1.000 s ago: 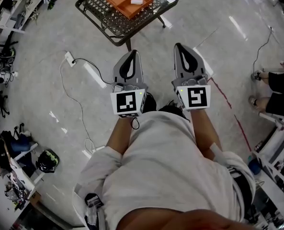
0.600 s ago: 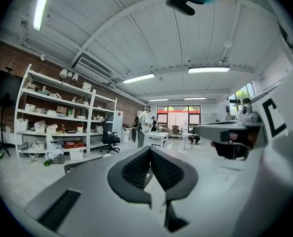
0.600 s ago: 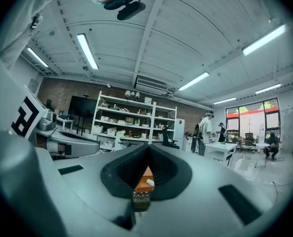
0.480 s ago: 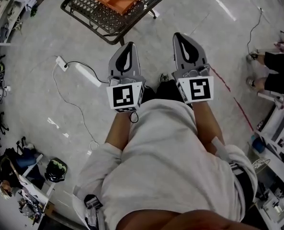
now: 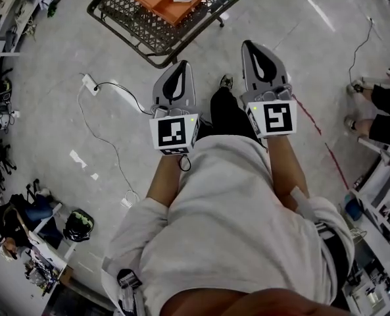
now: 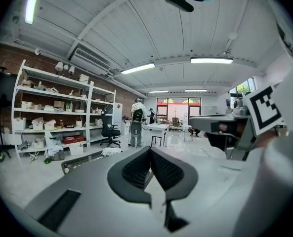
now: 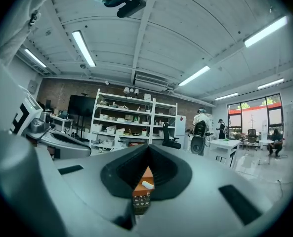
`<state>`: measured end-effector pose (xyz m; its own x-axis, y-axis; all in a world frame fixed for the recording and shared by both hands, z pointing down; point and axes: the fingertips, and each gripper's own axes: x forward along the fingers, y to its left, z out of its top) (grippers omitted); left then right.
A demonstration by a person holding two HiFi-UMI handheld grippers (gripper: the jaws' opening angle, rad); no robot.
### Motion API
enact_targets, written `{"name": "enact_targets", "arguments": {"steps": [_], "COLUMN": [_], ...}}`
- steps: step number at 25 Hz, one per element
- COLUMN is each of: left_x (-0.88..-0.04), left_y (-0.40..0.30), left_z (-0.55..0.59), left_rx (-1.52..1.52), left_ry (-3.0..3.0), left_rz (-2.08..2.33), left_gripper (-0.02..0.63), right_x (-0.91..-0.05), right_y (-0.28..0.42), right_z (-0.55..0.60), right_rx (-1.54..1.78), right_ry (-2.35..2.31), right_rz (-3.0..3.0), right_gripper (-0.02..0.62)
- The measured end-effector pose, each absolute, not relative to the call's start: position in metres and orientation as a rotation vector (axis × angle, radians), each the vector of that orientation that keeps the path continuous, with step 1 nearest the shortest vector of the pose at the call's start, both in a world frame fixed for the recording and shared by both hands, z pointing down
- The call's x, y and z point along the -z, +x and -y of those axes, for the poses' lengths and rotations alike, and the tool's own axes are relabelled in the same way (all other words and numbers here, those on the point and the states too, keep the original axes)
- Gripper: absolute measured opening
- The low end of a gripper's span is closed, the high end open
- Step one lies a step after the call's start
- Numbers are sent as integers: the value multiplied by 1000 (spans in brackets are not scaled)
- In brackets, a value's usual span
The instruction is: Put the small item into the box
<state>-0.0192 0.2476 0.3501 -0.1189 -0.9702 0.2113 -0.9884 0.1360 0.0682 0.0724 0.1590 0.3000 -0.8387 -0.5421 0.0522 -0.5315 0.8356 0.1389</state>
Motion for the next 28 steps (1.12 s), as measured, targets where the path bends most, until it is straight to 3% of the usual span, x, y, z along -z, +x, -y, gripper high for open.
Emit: {"name": "enact_targets", "arguments": {"steps": [13,28], "left_x": [-339,-386], "left_y": [-36,-48], "left_z": [-71,-4], "left_rx": [-302,-627], "left_ry": [1975,1996], "left_rz": [2130,1978], "left_gripper": [8,8], "right_x": [-293,-358], "right_y": [37,20], "right_z": [7,53], "right_rx": [51,-12], "right_ry": [711,528], "right_rz": [3007,2927], "right_gripper": [3,4]}}
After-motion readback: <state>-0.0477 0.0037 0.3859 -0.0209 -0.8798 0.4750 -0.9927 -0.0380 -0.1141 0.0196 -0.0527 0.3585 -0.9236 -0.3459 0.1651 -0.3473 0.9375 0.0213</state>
